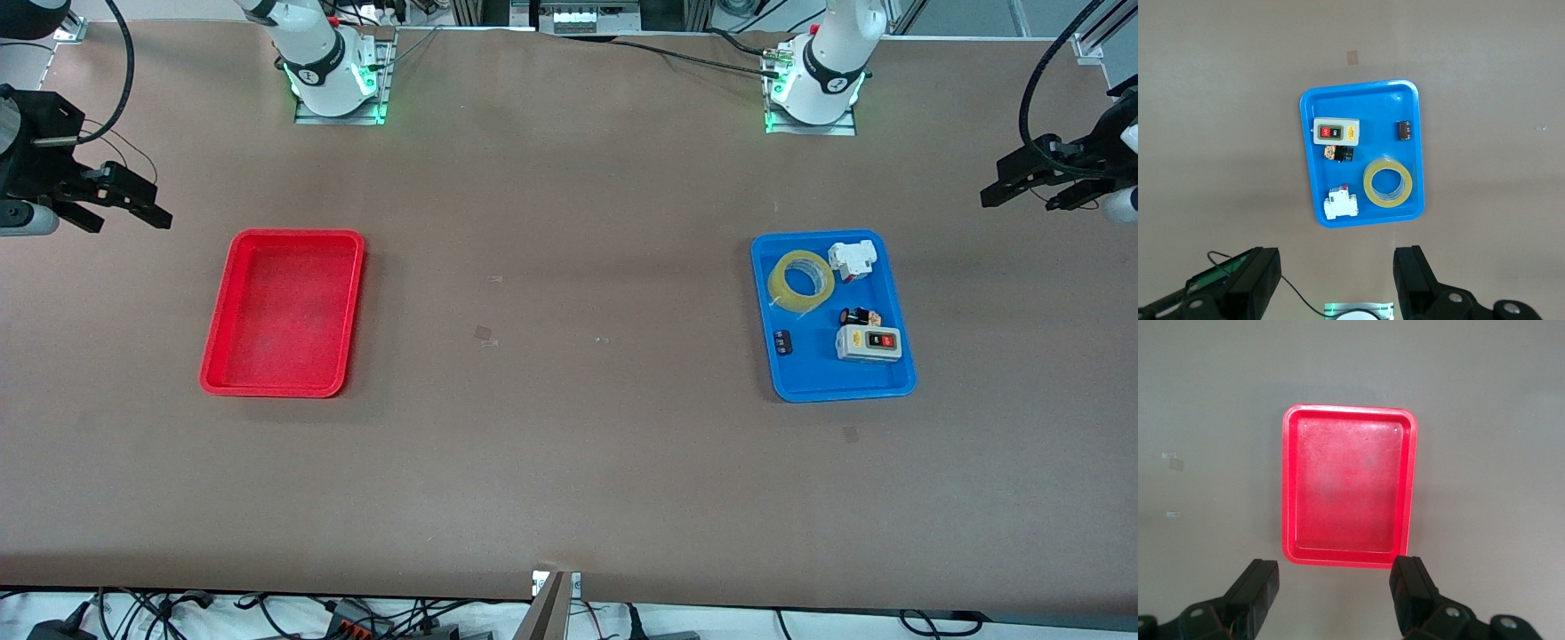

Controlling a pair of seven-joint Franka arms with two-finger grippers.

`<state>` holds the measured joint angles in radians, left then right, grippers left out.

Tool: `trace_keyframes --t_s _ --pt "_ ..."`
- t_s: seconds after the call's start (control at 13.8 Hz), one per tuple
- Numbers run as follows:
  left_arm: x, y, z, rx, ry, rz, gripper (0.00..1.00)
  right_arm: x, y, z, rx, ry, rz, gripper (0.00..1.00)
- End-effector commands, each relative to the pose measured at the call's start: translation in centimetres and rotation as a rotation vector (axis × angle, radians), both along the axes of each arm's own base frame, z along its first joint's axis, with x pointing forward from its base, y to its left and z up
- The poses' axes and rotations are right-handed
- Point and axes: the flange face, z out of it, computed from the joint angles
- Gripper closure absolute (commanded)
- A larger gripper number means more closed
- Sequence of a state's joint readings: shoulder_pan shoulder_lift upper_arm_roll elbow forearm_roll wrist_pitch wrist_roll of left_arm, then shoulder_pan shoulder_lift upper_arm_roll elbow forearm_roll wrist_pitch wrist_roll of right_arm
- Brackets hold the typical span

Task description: Place and move tape with both arms

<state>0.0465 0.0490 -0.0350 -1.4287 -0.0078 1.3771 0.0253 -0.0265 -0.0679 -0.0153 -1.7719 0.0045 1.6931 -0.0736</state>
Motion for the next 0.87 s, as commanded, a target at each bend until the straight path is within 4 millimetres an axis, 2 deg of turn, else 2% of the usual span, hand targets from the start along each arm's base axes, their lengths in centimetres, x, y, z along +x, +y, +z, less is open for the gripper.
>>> trace_keyframes --t_s 0.0,0.22,0.8 --pt "-0.4 0.6 0.9 -0.012 -0.02 -0.007 0.0 -0.8 0.2 0.8 0.001 -0.002 0.003 0.0" --pt "-0.4 0.8 0.6 -0.012 -0.014 -0.004 0.0 -0.7 0.2 0.8 0.001 -0.003 -0.001 0.0" --pt "-0.4 0.4 -2.0 -0.017 0.041 -0.013 0.0 -0.3 0.1 0.8 0.001 -0.003 0.008 0.0"
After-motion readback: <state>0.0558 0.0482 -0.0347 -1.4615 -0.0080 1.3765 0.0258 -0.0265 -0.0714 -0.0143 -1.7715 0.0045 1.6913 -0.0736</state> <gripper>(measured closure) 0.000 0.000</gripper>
